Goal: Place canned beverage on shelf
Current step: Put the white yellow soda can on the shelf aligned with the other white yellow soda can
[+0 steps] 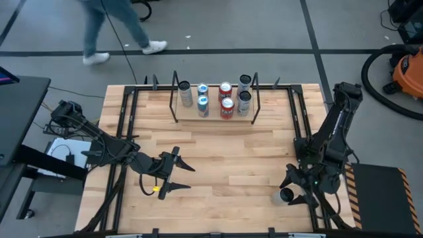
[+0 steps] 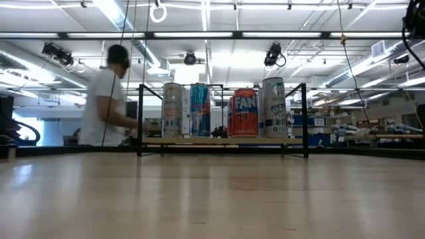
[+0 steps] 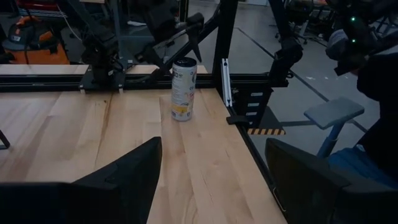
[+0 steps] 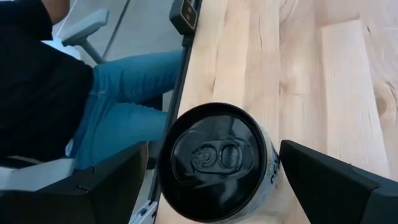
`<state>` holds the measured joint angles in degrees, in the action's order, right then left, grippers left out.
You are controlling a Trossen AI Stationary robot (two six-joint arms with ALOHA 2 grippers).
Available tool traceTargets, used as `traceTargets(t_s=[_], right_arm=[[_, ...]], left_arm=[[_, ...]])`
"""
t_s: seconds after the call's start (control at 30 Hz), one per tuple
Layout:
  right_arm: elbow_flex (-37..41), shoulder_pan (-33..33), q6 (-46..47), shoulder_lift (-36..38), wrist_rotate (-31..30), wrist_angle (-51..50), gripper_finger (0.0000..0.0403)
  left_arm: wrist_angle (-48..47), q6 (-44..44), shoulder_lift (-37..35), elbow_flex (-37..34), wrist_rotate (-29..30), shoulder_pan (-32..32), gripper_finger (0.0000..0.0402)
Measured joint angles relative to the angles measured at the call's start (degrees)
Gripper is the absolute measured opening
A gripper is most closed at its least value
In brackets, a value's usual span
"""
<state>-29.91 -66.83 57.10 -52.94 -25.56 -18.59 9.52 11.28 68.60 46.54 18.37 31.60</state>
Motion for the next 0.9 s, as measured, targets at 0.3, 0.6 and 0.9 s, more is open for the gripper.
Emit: traceTargets(t_s=[0.3, 0.6, 0.9], right_arm=[[0.0, 0.23, 3.04, -3.6, -0.12, -0.14, 0.0374], [-0.09, 1.45, 3.97, -6.07, 1.22, 0.0, 0.0372], [0.07, 1.73, 3.85, -6.1, 1.62, 0.52, 0.0321]], left_arm=[[0.0, -0.02, 0.0, 0.0, 0.0, -0.01, 0.0286], [0.0, -0.06, 0.0, 0.0, 0.01, 0.02, 0.0286], [0.0, -0.06, 0.0, 0.0, 0.0, -0.01, 0.0286]])
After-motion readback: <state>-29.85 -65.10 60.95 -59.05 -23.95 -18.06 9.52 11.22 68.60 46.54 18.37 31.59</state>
